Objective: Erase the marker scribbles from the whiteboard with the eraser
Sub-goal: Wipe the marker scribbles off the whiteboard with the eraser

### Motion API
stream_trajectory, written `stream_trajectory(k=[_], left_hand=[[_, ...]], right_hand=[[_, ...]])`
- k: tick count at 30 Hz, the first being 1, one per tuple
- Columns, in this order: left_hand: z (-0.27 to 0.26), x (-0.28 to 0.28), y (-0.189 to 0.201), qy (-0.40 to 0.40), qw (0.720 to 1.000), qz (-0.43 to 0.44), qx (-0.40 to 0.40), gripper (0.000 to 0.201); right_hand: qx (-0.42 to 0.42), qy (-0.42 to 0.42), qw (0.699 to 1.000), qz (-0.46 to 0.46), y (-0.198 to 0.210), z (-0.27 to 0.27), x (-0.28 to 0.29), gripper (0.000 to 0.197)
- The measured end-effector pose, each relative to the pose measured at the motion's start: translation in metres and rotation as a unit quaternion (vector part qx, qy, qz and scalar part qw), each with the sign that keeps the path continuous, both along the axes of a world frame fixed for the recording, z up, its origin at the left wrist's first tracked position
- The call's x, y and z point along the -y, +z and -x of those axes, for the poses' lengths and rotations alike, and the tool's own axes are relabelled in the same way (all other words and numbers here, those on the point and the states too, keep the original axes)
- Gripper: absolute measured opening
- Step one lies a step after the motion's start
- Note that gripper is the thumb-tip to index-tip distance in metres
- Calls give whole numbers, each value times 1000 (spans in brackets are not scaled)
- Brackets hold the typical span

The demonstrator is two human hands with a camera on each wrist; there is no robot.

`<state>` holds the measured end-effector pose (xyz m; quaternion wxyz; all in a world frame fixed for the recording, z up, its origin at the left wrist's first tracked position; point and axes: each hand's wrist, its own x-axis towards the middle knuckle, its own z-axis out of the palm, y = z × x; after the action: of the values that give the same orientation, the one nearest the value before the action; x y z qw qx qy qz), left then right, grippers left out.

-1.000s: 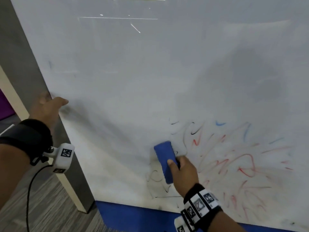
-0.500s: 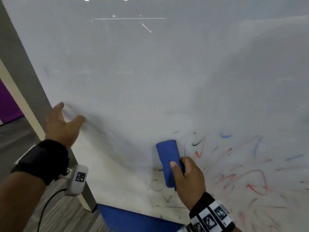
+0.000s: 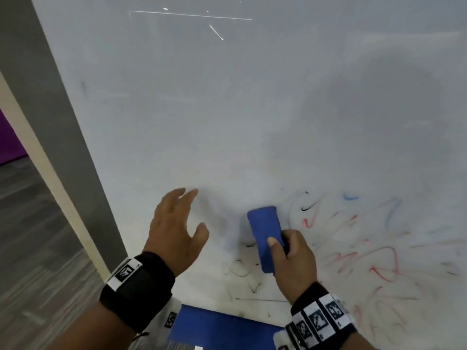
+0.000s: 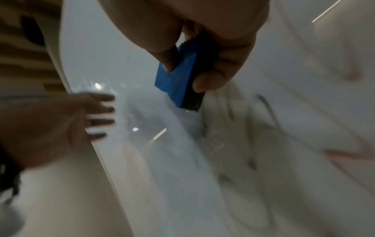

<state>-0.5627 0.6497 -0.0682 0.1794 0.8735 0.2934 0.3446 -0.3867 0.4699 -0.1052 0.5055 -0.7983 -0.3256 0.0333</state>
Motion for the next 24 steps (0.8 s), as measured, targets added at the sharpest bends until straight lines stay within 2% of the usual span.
stream_trajectory(k=[3, 5, 8, 10, 13, 15, 18, 22, 24], left_hand=[[-4, 21, -12, -80, 993, 90, -7, 70], [-12, 32, -14, -109, 983, 144, -7, 63], [-27, 41, -15, -120, 962, 242, 24, 45], [-35, 47, -16, -130, 938, 318, 37, 49], [-43, 52, -14, -111, 926, 358, 47, 60], [-53, 50, -12, -77, 927, 365, 42, 54], [-70, 46, -14, -31, 905, 416, 80, 26], [-88, 56, -12, 0, 856, 491, 160, 15], [-92, 65, -8, -1, 859, 484, 167, 12]], right_hand=[[38, -47, 992, -110, 49, -4, -18, 12], [39, -48, 990, -131, 55, 2, -29, 12], [-5, -44, 998, -47, 14, 22, -36, 12], [-51, -29, 998, -17, -20, 35, -33, 12], [-70, -28, 997, -3, -29, 42, -30, 13], [-26, -25, 999, 16, -20, 40, -24, 31], [89, 24, 992, 88, 0, 37, -11, 43], [224, 83, 940, 245, 28, 18, 4, 63], [325, 102, 902, 265, 48, -1, 12, 65]])
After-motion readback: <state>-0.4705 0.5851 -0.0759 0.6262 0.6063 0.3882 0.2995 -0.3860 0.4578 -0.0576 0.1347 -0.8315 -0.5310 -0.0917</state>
